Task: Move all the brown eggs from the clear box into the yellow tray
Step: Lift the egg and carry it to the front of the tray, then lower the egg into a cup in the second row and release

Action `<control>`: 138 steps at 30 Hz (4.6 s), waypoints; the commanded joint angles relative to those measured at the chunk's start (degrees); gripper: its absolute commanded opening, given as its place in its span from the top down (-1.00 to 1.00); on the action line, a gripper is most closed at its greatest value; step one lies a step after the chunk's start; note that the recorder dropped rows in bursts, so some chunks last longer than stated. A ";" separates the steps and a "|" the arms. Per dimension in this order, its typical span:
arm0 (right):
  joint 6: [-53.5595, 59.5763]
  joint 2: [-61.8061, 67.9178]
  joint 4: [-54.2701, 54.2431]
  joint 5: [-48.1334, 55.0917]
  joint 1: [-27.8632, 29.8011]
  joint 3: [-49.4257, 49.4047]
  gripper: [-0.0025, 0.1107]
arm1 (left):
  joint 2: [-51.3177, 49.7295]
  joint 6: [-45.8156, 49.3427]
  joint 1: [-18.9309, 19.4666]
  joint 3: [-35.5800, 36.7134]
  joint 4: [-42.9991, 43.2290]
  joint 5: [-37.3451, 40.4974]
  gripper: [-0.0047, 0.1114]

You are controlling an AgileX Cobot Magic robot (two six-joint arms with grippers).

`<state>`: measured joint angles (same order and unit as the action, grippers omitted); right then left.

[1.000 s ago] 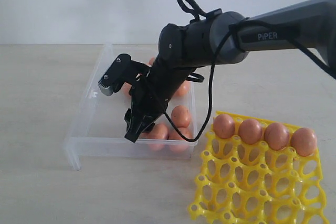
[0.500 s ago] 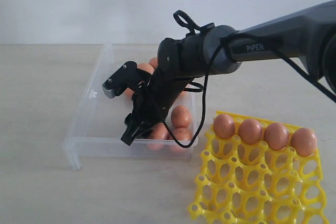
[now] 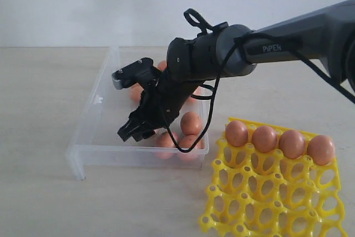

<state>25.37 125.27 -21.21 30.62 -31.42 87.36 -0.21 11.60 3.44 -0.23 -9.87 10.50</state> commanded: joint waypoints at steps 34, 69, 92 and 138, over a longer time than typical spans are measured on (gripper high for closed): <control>-10.76 -51.51 5.10 -72.41 -1.72 -76.59 0.96 | 0.21 0.01 -0.03 0.23 0.09 -0.25 0.85; -5.28 -27.49 2.34 -73.95 -1.72 -65.54 0.96 | 0.21 0.01 -0.03 0.23 0.09 -0.25 0.85; -8.53 -27.49 2.25 -68.78 -1.72 -65.54 0.17 | 0.21 0.01 -0.03 0.23 0.09 -0.25 0.85; -7.58 -27.49 2.25 -68.99 -1.72 -65.42 -0.19 | 0.21 0.01 -0.03 0.23 0.09 -0.25 0.85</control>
<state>17.31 97.85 -19.28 -38.50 -33.09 21.74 -0.21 11.60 3.44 -0.23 -9.87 10.50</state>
